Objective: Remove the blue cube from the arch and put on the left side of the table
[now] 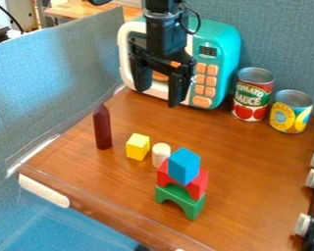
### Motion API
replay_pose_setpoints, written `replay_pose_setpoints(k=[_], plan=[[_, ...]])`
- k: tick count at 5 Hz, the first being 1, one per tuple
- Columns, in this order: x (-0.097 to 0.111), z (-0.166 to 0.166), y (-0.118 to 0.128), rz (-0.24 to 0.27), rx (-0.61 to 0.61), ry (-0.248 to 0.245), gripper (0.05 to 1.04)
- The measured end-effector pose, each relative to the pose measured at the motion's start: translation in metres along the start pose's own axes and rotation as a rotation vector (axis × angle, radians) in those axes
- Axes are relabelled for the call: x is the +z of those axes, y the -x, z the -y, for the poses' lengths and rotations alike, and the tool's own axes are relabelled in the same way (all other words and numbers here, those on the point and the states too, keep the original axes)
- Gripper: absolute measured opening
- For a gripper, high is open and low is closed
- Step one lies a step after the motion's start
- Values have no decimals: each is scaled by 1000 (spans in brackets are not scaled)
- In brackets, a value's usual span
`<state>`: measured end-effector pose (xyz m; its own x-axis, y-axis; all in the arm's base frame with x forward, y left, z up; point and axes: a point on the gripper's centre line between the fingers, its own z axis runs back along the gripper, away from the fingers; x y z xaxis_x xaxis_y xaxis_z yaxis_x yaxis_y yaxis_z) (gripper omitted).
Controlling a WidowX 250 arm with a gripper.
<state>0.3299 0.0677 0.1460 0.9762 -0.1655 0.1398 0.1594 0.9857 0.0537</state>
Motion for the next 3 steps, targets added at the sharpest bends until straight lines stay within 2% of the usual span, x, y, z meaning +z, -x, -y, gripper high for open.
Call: replay_pose_setpoints(k=[1,2,3], plan=[[-10,1,1,-24,-1,14,1000],[-19,10,6,-17,-7,57,1000],[-6,21,10,50,-50,98,1000]])
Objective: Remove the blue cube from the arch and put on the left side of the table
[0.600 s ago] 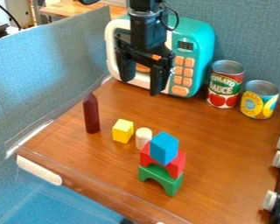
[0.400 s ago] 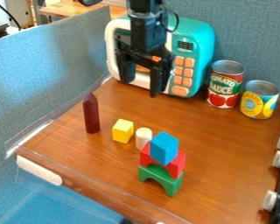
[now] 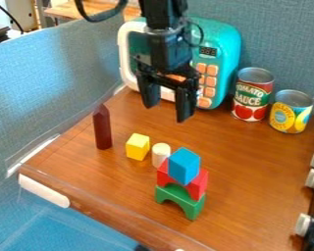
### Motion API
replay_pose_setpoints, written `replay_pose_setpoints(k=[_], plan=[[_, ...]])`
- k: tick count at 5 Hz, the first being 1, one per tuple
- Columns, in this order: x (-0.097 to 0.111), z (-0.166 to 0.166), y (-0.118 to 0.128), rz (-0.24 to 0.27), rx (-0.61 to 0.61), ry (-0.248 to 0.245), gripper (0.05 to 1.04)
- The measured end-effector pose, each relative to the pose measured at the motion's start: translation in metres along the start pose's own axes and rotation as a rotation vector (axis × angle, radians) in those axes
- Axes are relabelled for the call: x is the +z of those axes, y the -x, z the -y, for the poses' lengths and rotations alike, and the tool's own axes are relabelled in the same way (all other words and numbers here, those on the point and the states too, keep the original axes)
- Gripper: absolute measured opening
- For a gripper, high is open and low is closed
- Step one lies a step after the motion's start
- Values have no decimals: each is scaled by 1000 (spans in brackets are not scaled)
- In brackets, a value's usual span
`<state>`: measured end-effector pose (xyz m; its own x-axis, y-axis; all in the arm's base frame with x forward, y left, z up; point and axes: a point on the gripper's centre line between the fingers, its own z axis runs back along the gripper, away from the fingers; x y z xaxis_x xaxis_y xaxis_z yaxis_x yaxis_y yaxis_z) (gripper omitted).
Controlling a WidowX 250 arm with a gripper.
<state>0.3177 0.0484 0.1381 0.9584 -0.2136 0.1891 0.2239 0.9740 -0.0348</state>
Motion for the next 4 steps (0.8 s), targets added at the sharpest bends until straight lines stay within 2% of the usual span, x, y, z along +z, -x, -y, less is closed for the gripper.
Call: replay_pose_setpoints(k=[1,2,4], plan=[[2,5,4,5,-14,14,1000],[-5,15,17,-33,18,35,1000],[-19,35,18,-72,-80,33,1000]])
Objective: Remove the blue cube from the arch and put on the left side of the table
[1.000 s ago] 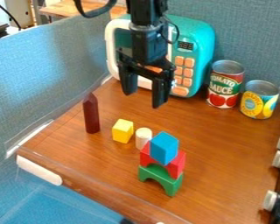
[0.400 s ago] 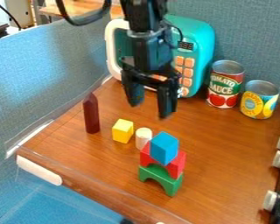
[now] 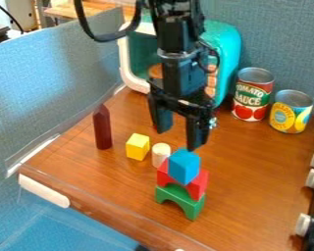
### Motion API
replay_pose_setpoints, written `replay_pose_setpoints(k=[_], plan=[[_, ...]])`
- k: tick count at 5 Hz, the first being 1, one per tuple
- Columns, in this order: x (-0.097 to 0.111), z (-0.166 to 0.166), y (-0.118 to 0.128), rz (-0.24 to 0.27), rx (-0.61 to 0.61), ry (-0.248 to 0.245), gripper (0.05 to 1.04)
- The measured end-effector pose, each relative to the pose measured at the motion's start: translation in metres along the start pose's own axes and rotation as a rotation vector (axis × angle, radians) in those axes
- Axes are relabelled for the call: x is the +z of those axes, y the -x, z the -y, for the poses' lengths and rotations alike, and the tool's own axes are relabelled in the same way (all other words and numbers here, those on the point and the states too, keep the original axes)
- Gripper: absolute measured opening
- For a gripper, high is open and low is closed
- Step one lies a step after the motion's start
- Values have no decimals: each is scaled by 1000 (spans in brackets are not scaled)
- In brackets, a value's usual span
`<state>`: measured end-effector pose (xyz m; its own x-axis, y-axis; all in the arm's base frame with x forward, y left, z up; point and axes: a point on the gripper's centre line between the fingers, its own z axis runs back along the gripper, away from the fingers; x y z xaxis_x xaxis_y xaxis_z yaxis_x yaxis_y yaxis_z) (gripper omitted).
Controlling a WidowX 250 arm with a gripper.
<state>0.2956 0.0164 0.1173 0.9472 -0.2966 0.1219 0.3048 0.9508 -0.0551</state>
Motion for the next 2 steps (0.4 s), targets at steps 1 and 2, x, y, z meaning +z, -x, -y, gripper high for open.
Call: replay_pose_setpoints(k=[1,2], plan=[[-3,2,1,-6,0,-7,1000],[-4,4,0,-6,6,-14,1000]])
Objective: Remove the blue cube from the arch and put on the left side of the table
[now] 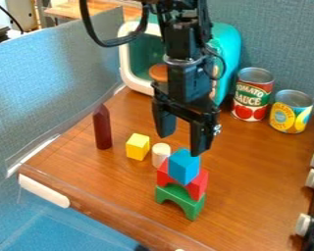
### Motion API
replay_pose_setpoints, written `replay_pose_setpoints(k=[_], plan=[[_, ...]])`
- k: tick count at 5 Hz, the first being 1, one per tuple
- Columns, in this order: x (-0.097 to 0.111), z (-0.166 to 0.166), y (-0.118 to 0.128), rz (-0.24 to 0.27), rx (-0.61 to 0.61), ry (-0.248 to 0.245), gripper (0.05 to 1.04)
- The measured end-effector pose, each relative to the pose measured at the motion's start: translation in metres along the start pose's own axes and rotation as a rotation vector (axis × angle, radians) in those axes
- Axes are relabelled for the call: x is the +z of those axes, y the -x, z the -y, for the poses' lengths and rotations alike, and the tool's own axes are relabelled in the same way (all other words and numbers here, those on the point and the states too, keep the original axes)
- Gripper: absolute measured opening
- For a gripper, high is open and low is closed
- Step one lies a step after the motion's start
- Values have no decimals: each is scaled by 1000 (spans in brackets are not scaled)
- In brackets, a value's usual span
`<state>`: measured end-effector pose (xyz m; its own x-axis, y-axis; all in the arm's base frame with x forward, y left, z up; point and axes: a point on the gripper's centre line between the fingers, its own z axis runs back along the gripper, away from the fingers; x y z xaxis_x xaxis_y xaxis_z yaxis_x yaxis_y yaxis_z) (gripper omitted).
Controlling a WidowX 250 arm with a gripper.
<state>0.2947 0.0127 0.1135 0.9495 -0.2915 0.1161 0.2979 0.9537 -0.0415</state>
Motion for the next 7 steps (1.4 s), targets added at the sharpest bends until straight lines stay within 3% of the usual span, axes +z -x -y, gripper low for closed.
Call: replay_pose_setpoints(k=[3,5,6,7], plan=[[-17,5,4,-27,46,44,1000],[-26,7,7,-56,80,36,949],[-29,7,8,-53,105,34,663],[-28,6,7,-49,109,32,565]])
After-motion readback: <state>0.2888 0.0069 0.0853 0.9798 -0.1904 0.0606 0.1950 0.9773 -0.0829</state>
